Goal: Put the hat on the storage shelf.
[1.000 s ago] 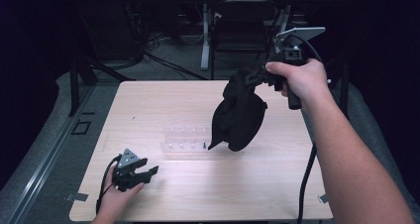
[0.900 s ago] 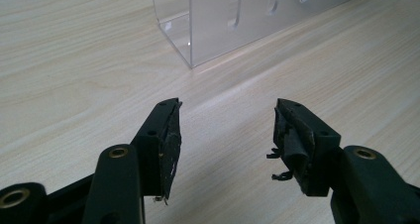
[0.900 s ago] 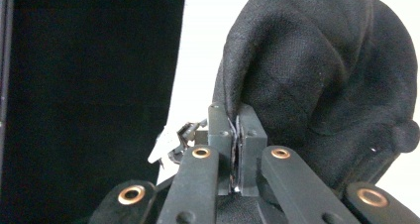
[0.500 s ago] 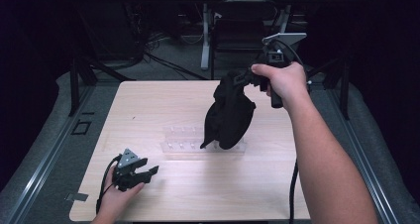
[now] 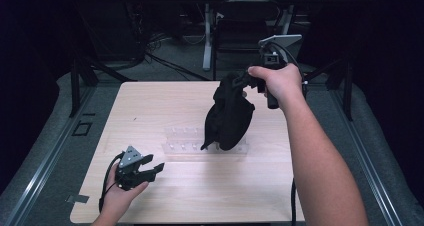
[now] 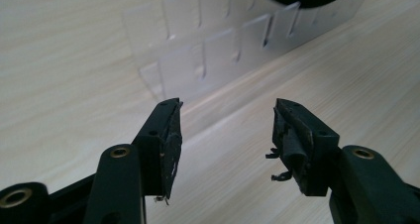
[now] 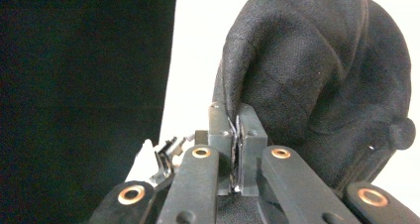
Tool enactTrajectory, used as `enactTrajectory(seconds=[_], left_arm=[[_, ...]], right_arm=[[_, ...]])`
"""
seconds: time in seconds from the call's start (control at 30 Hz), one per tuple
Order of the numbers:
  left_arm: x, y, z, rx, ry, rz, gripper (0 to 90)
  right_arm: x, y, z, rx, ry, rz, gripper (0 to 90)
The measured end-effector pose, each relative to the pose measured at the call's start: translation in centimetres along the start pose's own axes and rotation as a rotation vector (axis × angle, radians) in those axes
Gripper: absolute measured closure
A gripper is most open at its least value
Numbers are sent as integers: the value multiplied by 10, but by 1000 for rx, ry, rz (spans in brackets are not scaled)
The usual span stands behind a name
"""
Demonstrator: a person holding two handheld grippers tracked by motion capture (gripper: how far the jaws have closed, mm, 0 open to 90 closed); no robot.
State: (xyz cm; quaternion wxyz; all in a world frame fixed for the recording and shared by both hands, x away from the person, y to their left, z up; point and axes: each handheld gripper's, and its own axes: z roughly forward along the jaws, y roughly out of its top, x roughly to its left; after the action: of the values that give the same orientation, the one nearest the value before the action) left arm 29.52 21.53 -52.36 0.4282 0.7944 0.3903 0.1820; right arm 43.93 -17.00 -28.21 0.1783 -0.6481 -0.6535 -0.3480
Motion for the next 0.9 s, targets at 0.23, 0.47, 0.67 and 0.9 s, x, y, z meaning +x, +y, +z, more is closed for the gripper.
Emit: enactTrajectory(seconds=[0.23,0.47,0.67,0.9], left_arm=[[-20,32,5,-27,-56,50,508],[-36,56,15,-35,-79,86,522],[-52,72,25,-46,-104,111,542],[-67,92,31,-63,-112,151,610]], right_arm=[[5,2,6,-10,26,-1,876],[13,2,16,-5,57,-9,872],[16,0,23,2,75,-14,872],[21,0,26,8,74,-22,869]])
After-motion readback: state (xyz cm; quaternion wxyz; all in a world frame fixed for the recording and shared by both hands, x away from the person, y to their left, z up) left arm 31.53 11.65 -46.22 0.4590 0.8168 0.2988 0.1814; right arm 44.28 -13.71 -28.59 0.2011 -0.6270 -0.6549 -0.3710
